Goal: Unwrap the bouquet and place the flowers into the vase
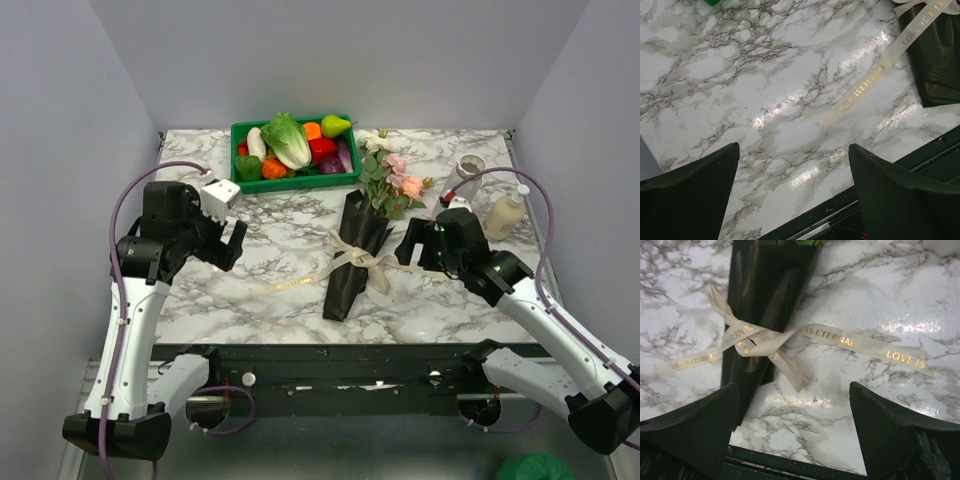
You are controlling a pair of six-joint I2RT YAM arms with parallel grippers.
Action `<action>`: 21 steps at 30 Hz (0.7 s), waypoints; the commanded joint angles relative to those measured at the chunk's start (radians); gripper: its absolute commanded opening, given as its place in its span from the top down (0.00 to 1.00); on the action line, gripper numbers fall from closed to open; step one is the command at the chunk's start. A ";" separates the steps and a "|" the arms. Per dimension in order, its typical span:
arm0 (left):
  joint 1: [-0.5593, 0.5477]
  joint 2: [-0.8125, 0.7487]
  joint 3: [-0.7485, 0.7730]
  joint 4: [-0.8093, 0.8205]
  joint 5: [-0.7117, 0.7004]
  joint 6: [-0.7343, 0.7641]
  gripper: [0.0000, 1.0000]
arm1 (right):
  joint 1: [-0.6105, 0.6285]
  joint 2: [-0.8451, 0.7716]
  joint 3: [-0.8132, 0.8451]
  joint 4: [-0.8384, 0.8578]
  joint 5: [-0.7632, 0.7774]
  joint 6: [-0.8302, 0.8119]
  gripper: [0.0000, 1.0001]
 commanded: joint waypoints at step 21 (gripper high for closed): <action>-0.514 0.496 -0.079 0.323 -0.082 0.049 0.01 | 0.003 0.157 -0.176 0.063 0.095 0.155 0.11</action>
